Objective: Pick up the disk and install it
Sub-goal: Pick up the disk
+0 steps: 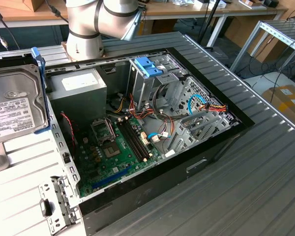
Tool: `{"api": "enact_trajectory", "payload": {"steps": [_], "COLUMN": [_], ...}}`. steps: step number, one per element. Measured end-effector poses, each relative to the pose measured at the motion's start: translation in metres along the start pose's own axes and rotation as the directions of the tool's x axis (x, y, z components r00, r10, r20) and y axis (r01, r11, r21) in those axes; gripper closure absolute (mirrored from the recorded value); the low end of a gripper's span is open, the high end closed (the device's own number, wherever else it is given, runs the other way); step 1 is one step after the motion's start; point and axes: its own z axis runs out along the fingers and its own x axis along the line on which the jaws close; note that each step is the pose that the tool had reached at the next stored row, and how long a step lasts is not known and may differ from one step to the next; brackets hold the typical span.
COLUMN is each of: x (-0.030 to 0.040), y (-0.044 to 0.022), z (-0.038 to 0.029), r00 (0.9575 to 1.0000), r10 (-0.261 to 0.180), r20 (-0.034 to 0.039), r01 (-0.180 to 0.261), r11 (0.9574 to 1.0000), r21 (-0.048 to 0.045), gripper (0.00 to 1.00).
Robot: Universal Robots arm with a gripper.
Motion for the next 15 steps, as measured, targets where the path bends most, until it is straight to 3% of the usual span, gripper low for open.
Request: {"api": "enact_trajectory", "payload": {"steps": [15], "x": [0.0025], "y": [-0.0105], "z": [-0.0004], "r00": [1.0], "r10": [0.0], "r20": [-0.0001], "r01": [0.0], "r11": [1.0], "r21": [0.0], "gripper": [0.63]}}
